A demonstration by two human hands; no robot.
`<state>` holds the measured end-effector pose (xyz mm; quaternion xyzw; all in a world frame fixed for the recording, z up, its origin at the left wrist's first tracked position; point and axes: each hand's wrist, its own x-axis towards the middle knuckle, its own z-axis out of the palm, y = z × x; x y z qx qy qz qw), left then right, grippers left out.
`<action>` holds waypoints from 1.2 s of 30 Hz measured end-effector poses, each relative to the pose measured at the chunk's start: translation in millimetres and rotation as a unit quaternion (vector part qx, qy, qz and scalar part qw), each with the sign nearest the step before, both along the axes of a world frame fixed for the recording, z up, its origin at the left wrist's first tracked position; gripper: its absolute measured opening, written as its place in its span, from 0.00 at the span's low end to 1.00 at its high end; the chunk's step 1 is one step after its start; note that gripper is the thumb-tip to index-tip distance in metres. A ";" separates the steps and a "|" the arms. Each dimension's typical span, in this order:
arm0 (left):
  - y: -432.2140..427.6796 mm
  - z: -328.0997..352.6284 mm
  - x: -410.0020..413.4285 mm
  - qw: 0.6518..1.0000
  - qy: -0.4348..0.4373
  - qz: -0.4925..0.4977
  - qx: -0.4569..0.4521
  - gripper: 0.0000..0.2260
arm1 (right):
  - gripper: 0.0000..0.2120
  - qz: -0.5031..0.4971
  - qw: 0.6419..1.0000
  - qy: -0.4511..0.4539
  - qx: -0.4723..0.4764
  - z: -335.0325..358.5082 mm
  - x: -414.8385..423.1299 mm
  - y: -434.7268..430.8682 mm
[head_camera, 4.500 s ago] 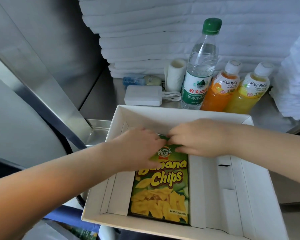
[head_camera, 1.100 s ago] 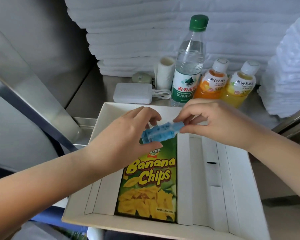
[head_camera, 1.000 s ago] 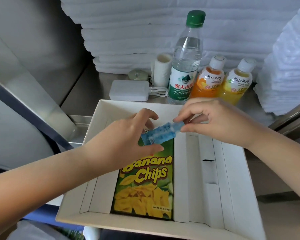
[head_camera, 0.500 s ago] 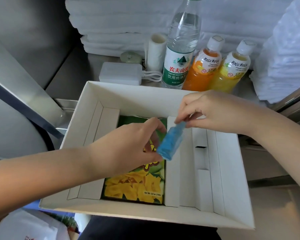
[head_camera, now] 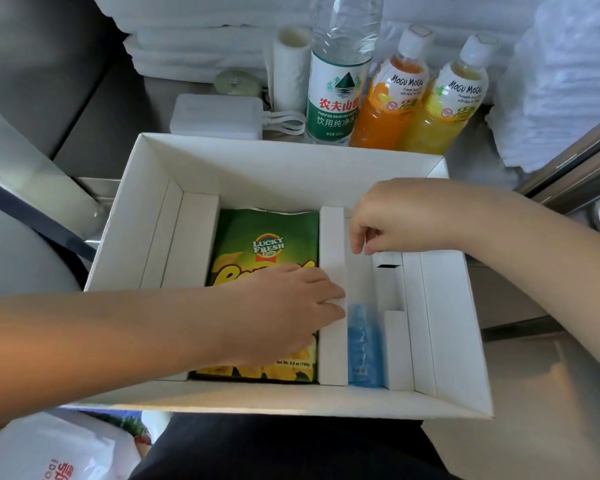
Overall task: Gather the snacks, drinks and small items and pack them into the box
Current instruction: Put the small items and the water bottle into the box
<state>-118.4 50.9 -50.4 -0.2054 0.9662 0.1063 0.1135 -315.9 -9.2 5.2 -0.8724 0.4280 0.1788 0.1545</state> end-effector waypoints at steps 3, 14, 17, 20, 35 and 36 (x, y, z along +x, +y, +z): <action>-0.2 -6.3 -7.5 0.998 -0.019 -0.036 -0.039 0.26 | 0.08 -0.009 1.000 0.003 0.006 -0.9 -0.4 -1.6; -2.1 -9.6 -24.7 0.995 -0.071 -0.071 0.008 0.28 | 0.08 -0.018 0.999 0.047 -0.001 -6.6 -2.2 0.3; -3.0 -5.0 -22.0 0.995 -0.072 -0.070 0.025 0.29 | 0.09 -0.017 0.999 0.046 -0.003 -7.3 -1.4 -1.3; -16.4 14.0 -10.2 0.998 -0.036 -0.032 -0.029 0.29 | 0.11 -0.002 0.999 -0.011 -0.051 -0.9 -0.5 -2.7; -162.3 94.6 85.6 0.914 0.168 0.287 -0.233 0.14 | 0.09 0.004 0.924 -0.270 -0.271 26.2 43.9 -47.0; -174.9 90.5 86.8 0.915 0.146 0.302 -0.223 0.15 | 0.09 -0.003 0.923 -0.282 -0.261 22.7 44.4 -49.8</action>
